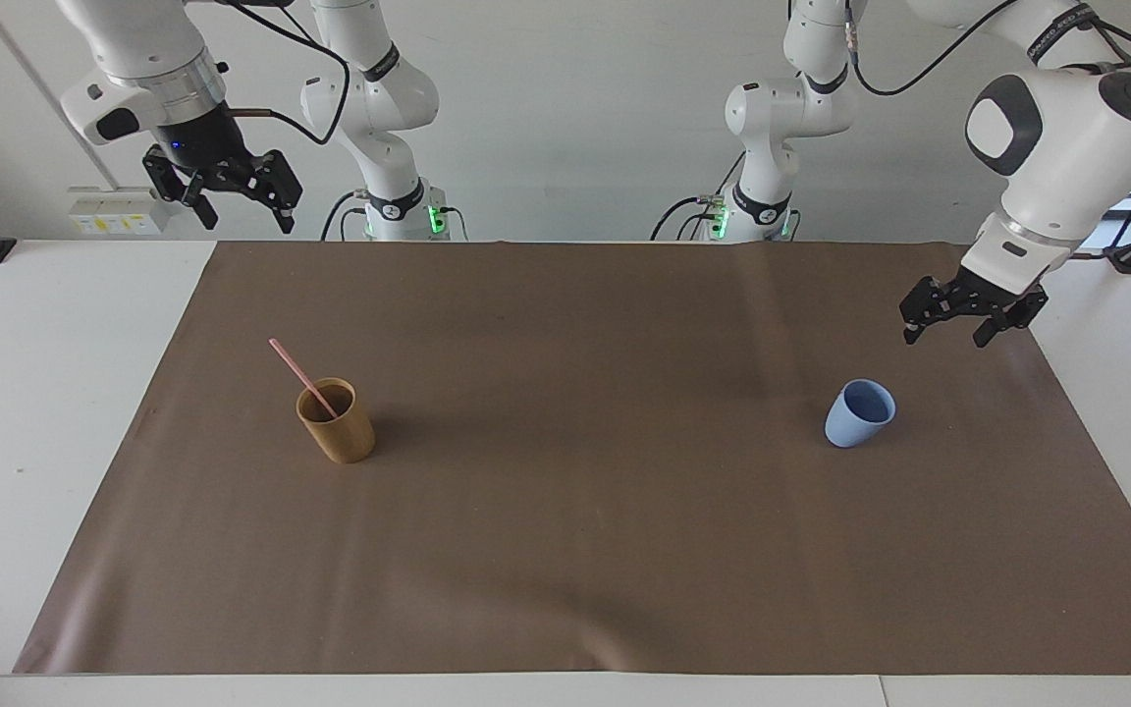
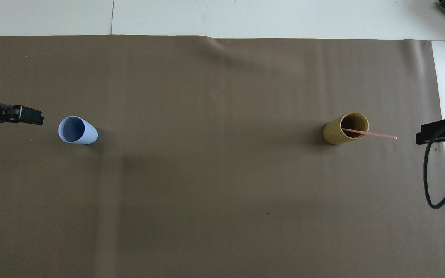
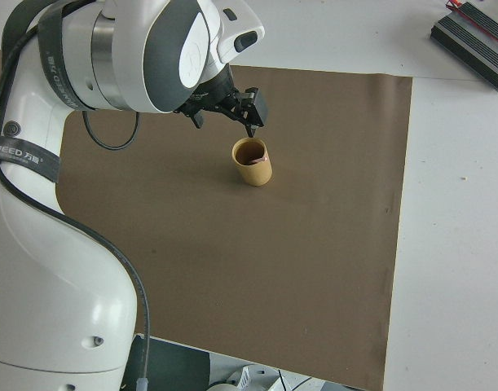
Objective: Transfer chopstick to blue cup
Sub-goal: 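Reach the left gripper to the blue cup and grasp it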
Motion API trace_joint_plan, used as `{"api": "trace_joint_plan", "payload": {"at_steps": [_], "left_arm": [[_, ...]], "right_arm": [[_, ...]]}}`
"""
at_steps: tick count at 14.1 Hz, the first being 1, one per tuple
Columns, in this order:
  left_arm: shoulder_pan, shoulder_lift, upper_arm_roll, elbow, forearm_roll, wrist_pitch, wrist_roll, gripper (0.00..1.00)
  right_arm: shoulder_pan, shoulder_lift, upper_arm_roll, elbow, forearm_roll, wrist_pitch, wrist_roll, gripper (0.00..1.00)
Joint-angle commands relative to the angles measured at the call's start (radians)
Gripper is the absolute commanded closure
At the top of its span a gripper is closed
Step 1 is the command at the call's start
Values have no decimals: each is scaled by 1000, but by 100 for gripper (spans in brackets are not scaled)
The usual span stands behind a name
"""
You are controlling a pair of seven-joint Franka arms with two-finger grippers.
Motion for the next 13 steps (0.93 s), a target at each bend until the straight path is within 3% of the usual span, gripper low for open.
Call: {"api": "trace_joint_plan", "payload": {"at_steps": [1, 3, 8, 13], "left_arm": [[17, 39, -9, -52, -16, 87, 30, 0], [14, 46, -9, -114, -16, 163, 30, 0], [16, 123, -9, -129, -37, 230, 36, 3], [17, 144, -9, -180, -118, 290, 36, 15]], "right_arm": [[-11, -14, 3, -15, 7, 7, -19, 0], [-11, -14, 3, -15, 7, 7, -19, 0], [-11, -14, 3, -15, 7, 7, -19, 0], [-11, -14, 3, -15, 7, 7, -19, 0]]}}
